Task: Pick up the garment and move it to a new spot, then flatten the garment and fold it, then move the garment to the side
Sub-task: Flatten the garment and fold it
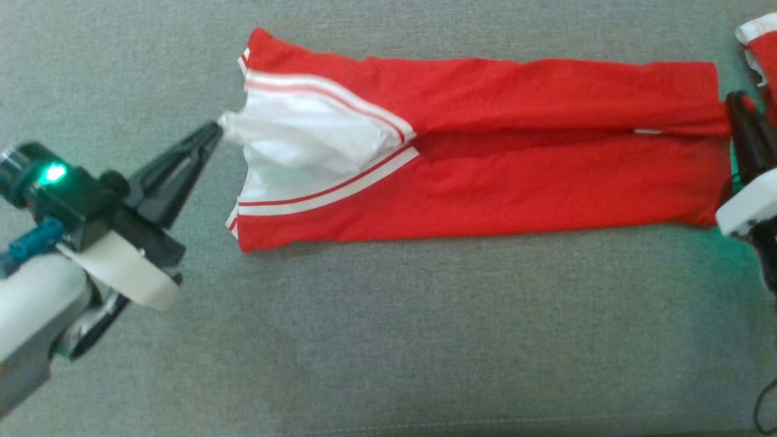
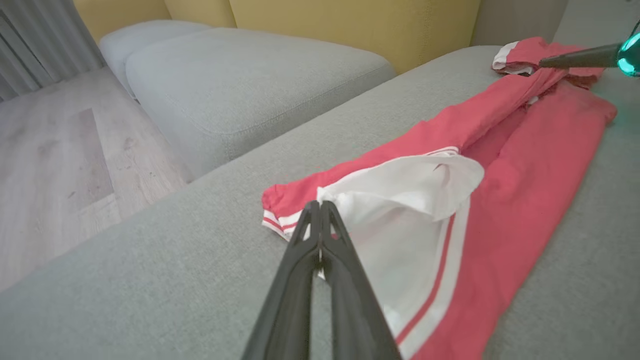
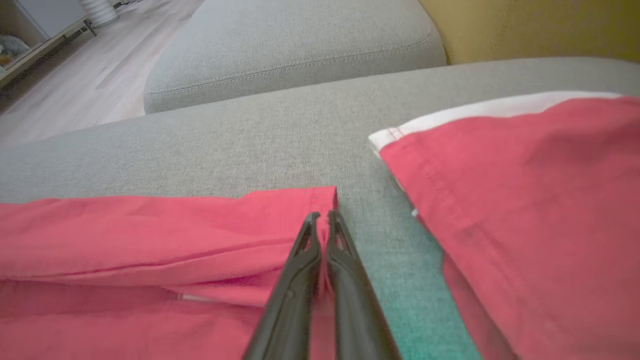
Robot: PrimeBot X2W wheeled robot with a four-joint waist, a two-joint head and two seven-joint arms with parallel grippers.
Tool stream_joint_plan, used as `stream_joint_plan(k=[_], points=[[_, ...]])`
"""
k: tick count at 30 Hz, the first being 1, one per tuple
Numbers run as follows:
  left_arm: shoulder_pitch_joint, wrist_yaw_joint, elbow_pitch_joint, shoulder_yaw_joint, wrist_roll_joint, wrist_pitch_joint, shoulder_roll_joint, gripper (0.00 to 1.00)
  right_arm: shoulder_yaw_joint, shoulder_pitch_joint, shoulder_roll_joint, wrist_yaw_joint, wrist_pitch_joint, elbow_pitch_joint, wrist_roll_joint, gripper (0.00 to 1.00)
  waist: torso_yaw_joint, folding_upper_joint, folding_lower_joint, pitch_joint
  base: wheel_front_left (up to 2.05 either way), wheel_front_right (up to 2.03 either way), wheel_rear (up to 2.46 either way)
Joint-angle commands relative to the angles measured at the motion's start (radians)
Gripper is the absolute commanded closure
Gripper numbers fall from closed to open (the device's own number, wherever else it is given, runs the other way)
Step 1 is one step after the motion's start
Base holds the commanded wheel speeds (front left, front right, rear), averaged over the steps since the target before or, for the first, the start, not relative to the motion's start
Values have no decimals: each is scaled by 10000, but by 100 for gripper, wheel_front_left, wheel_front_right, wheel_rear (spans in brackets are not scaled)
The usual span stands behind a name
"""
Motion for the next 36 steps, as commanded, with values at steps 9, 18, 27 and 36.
stream_joint_plan(k=[9, 18, 27, 36], points=[[1347, 1040, -250, 1100, -517, -61, -305, 0, -807, 730, 933, 33, -961, -113, -561, 0, -20, -1, 1, -295, 0, 0, 0], [5106, 2843, -798, 5739, 1915, -68, -2999, 0, -1398, 1478, 2238, 33, -3645, 187, -900, 0, 114, -1, 1, -1023, 0, 0, 0], [7795, 1950, -1483, 8289, 4840, -69, -5826, 0, -2279, 806, 2176, 33, -3833, 2113, -1145, 0, 810, -1, 1, -1454, 0, 0, 0], [8375, 710, -1348, 9303, 6015, -70, -6977, 0, -3204, -113, 2265, 33, -3160, 4163, -1969, 0, 1241, -1, 1, -1543, 0, 0, 0]])
